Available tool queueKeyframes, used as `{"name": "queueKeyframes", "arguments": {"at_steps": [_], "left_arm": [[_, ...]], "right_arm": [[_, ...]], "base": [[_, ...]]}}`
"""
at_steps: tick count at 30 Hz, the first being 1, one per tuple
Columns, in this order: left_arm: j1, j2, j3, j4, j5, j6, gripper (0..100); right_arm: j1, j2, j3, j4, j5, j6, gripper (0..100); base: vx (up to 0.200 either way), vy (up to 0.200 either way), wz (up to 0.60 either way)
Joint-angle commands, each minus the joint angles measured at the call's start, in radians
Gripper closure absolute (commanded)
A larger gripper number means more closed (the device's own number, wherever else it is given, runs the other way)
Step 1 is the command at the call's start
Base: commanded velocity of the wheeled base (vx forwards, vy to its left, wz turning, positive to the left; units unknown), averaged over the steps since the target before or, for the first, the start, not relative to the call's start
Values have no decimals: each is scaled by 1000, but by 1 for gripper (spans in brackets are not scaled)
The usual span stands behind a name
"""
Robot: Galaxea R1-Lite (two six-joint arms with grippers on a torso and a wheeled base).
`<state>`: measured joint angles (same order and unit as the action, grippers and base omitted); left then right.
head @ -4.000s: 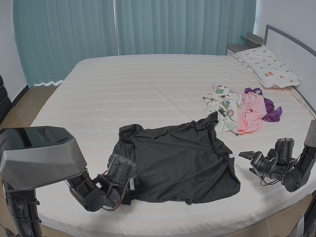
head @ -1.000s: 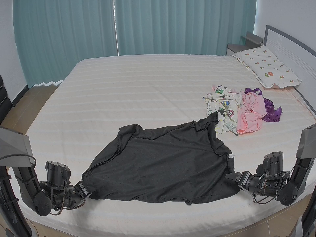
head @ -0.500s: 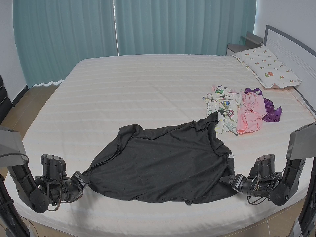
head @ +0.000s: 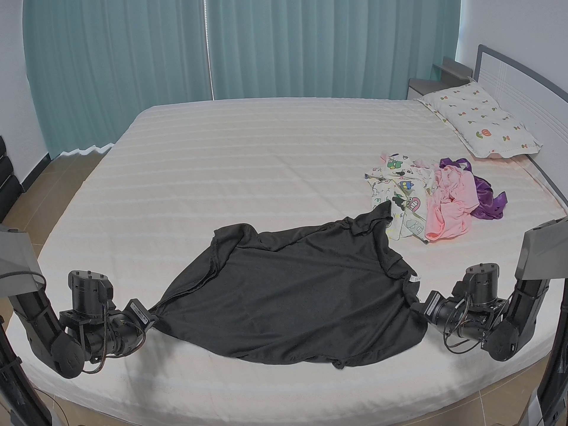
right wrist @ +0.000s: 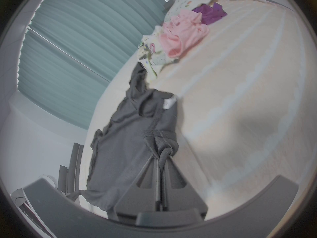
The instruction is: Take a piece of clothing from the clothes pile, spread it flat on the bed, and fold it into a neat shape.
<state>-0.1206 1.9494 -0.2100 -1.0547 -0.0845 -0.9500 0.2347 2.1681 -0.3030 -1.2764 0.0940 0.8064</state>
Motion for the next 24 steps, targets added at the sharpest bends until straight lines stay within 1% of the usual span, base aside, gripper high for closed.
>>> {"name": "queueKeyframes", "arguments": {"at_steps": [1,5,10,11,12,15,18,21,24], "left_arm": [[41,3,-31,-2,3,-12,100],[67,5,-46,-2,2,-35,100],[68,6,-57,-2,-6,-59,100],[68,8,-58,-2,-6,-62,100],[78,17,-74,-2,-9,-89,100],[90,31,-91,-4,-9,-112,100],[96,49,-92,-28,-8,-113,100],[101,75,-86,-94,-1,-113,100],[102,86,-80,-123,0,-119,100]], "right_arm": [[-9,-60,-77,6,0,7,100],[-26,-39,-186,17,1,2,100],[-32,38,-366,101,-4,-1,100],[-32,41,-372,104,-4,-1,100],[-34,62,-424,118,-4,-1,100],[-32,87,-478,120,-4,0,100],[-25,124,-512,120,-4,-3,100],[-17,191,-599,118,-10,-3,100],[-11,237,-673,104,-45,-1,100]], "base": [[0,0,0],[0,0,0],[0,0,0],[0,0,0],[0,0,0],[0,0,0],[0,0,0],[0,0,0],[0,0,0]]}}
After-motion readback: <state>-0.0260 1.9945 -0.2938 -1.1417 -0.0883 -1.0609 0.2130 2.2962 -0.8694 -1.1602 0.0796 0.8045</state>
